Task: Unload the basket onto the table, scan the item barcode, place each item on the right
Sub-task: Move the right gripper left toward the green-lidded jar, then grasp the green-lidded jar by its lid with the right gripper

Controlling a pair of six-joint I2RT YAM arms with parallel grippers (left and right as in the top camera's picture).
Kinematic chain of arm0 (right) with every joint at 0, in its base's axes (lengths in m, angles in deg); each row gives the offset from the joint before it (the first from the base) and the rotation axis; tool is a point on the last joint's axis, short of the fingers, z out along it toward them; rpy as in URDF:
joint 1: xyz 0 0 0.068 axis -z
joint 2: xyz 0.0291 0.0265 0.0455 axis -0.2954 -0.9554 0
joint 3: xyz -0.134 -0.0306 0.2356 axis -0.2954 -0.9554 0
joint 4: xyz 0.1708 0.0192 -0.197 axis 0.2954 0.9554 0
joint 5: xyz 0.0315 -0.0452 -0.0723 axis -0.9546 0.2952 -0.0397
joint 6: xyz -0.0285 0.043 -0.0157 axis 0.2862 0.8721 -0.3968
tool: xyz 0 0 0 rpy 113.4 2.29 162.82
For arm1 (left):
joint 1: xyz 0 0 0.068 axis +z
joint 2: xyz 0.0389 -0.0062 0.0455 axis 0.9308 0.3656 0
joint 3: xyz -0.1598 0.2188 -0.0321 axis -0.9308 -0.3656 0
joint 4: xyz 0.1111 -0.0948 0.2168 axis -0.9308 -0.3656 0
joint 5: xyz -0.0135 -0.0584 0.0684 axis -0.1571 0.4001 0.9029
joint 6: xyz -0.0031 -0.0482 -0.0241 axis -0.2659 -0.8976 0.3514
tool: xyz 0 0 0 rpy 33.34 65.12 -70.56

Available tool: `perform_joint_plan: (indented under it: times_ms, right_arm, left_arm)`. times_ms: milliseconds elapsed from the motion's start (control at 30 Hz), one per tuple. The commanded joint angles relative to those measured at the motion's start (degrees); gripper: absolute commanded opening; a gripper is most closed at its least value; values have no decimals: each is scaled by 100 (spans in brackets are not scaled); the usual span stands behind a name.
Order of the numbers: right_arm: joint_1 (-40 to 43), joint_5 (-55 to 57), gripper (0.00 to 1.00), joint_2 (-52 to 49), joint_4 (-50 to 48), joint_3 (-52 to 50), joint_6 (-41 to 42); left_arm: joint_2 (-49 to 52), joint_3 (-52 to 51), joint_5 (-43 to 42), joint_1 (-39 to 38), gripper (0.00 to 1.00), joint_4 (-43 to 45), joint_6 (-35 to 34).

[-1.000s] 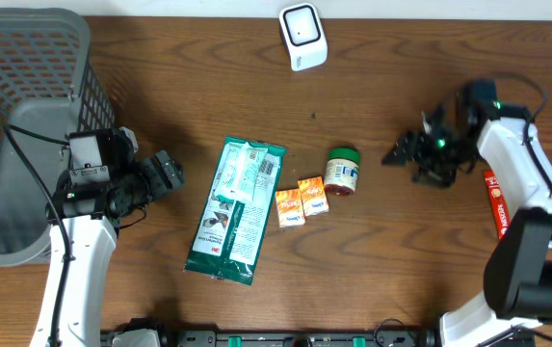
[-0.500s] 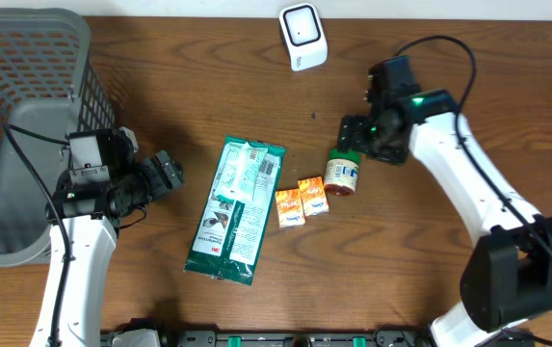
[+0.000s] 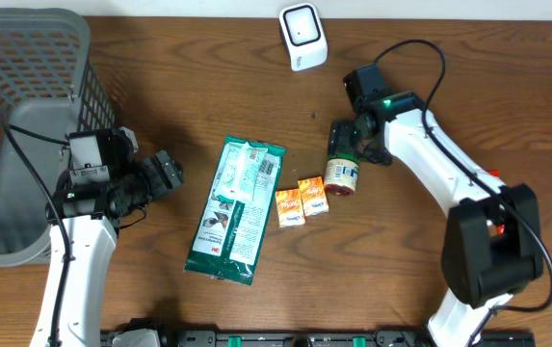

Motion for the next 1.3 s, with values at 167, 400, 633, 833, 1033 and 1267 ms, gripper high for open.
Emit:
perform_joint_plan:
  times_ms: [167,400,633,833,1033,1267]
  right_arm:
    - [-68,96,81,-595,-55,15,90]
    - [-90,-35,81,-793,-15,13,87]
    - [-4,-61,79,-791,-44,20,-221]
    - [90,-914,79,-791,-109,20,-1429]
    - [164,-953,77,-791,-125,20,-1414]
    - [262,-933,78,-791,-109,20,-1128]
  left_arm:
    - [26,35,79,52,93,-15,-72]
    - [26,35,76,52,93,-15,-72]
    - [26,35,79,52,93,-15,-72]
    - [26,35,79,52,93,-15,-72]
    - [26,35,79,52,93,-15,-72]
    - [26,35,79,52,93,-15,-72]
